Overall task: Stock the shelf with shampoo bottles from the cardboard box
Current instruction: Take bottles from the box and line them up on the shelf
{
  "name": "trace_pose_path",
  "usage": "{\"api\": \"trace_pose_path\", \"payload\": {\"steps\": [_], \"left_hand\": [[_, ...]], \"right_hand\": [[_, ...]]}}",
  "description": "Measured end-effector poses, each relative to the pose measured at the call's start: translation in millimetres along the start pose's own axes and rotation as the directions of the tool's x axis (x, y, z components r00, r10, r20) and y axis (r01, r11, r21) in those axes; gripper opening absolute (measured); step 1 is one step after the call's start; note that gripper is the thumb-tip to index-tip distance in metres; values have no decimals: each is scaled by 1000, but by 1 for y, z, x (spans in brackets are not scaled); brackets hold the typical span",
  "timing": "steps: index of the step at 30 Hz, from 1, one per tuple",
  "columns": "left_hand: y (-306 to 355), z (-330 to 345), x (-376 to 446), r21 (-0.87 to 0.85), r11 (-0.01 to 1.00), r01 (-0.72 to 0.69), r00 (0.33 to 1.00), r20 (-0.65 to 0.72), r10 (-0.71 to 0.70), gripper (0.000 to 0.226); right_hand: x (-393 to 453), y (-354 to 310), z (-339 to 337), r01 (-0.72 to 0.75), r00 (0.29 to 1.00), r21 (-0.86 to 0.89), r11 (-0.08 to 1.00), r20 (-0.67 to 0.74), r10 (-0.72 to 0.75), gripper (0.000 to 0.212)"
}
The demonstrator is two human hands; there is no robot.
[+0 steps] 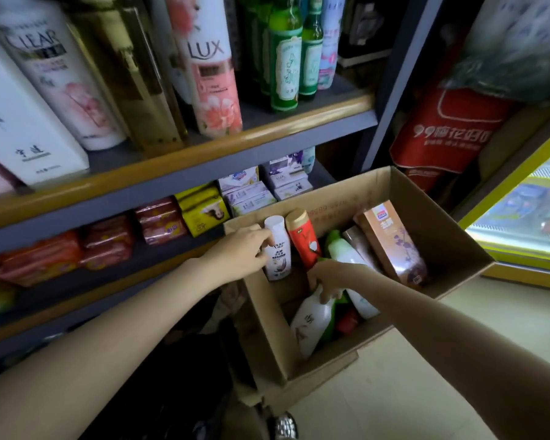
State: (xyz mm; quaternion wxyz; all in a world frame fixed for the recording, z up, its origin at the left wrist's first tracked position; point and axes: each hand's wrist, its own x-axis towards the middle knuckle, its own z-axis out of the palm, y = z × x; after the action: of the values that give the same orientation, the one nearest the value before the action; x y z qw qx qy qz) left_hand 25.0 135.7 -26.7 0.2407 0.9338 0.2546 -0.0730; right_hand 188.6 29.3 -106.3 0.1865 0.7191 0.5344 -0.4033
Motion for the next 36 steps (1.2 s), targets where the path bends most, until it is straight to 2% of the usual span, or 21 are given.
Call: {"api": "trace_pose_path", "payload": {"steps": [3, 5, 8, 11, 13, 17, 19, 21, 24, 27, 29, 30, 34, 36], "left_hand": [[-2, -10, -6, -35, 999, -13, 999, -41, 12, 29], [-2, -18, -11, -32, 999, -27, 998, -52, 25, 29], [-4, -30, -18, -4, 999, -45, 997, -58, 44, 29], [1, -41, -23, -2, 999, -52, 996, -79, 51, 27], [10, -50, -27, -33, 998, -60, 997, -51, 59, 31], [22, -84, -43, -201, 979, -44, 990, 122, 69, 58], [20, -106, -58, -376, 926, -41, 989, 116, 91, 48], [18, -129, -80, -535, 843, -63, 991, 64, 115, 28], [10, -162, -117, -646, 756, -108, 994, -73, 80, 19], [-4, -199, -155, -677, 713, -180, 969, -248, 9, 14], [-13, -225, -181, -657, 716, -234, 930, -367, -33, 10], [-17, -238, -194, -649, 716, -258, 903, -425, -60, 10], [-34, -281, -243, -646, 690, -327, 783, -594, -185, 29], [-40, -298, -262, -626, 681, -379, 727, -657, -199, 30]], "right_hand": [[-12, 1, -7, -50, 999, 61, 997, 17, 49, 34], [-23, -1, -14, -43, 999, 69, 997, 34, 41, 43], [-45, -5, -45, -2, 997, 43, 999, -71, 5, 44], [-77, -19, -91, -6, 980, 25, 1000, -199, 10, 32], [-101, -39, -122, 35, 963, -26, 999, -266, -41, 23], [-160, -88, -176, 192, 932, -133, 972, -286, -223, 23], [-190, -111, -199, 305, 902, -92, 948, -291, -318, 22], [-217, -132, -217, 396, 864, -43, 917, -322, -388, 23], [-244, -163, -234, 532, 782, 93, 842, -434, -447, 21], [-257, -197, -243, 720, 623, 226, 656, -627, -468, 18], [-265, -220, -247, 810, 550, 284, 513, -672, -496, 17], [-269, -231, -249, 822, 544, 292, 489, -657, -522, 18], [-272, -274, -246, 796, 568, 201, 571, -572, -592, 33], [-266, -299, -240, 822, 522, 183, 540, -623, -583, 36]]}}
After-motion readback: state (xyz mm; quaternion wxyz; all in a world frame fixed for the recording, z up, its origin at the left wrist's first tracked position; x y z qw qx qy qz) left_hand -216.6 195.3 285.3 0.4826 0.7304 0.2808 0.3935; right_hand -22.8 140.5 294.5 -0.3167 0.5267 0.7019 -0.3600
